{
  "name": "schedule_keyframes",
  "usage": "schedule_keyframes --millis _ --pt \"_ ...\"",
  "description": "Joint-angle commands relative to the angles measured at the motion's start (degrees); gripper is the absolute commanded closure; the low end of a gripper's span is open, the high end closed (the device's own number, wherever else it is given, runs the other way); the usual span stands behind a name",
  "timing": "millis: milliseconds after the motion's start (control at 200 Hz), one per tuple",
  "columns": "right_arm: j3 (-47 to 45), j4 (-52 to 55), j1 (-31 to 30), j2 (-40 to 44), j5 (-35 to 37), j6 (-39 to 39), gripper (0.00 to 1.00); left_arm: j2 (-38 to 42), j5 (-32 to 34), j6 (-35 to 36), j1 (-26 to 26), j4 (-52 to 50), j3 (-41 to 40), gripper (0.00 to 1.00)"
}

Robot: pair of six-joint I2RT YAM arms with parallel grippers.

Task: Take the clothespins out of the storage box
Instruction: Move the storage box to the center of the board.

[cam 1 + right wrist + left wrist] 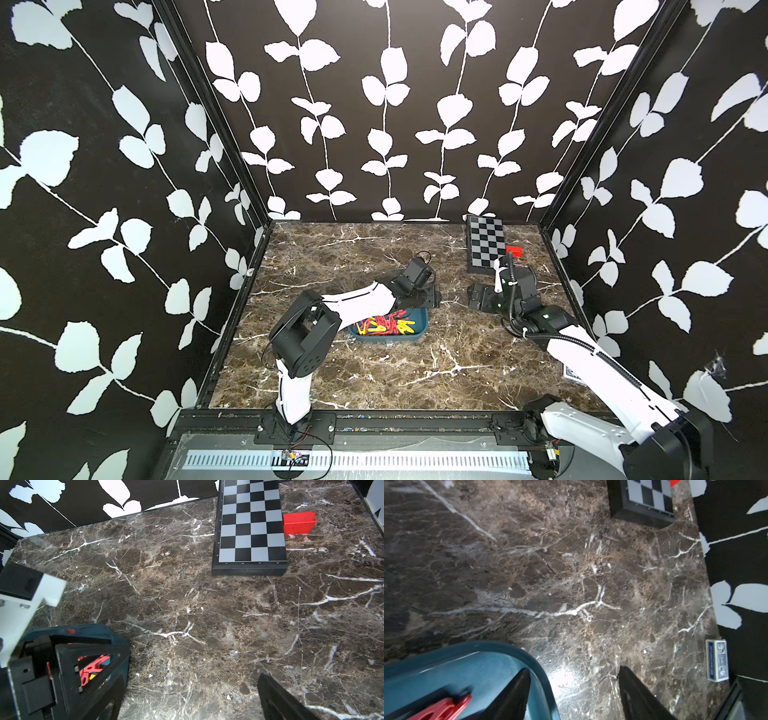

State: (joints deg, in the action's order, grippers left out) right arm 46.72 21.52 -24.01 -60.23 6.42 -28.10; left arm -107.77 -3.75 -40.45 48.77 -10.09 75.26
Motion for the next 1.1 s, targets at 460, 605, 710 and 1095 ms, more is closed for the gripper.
schedule_keyframes --millis 460,605,710,1095 --pt "7.73 3.09 -5.34 -10.70 -0.96 -0.81 0.01 23.93 8.68 7.85 -8.17 -16.03 -8.18 0.01" --pt "10.91 3.64 -9.99 -16.40 1.15 -2.34 0.01 30.37 11.37 11.71 -13.13 -21.24 -11.47 0.01" --pt "12.70 3.95 -13.78 -20.27 3.23 -3.75 0.06 34.40 14.80 13.83 -14.64 -24.15 -13.79 0.01" --pt "19.56 1.36 -20.13 -36.58 4.67 -10.34 0.40 43.96 16.96 15.39 -16.19 -25.40 -21.36 0.01"
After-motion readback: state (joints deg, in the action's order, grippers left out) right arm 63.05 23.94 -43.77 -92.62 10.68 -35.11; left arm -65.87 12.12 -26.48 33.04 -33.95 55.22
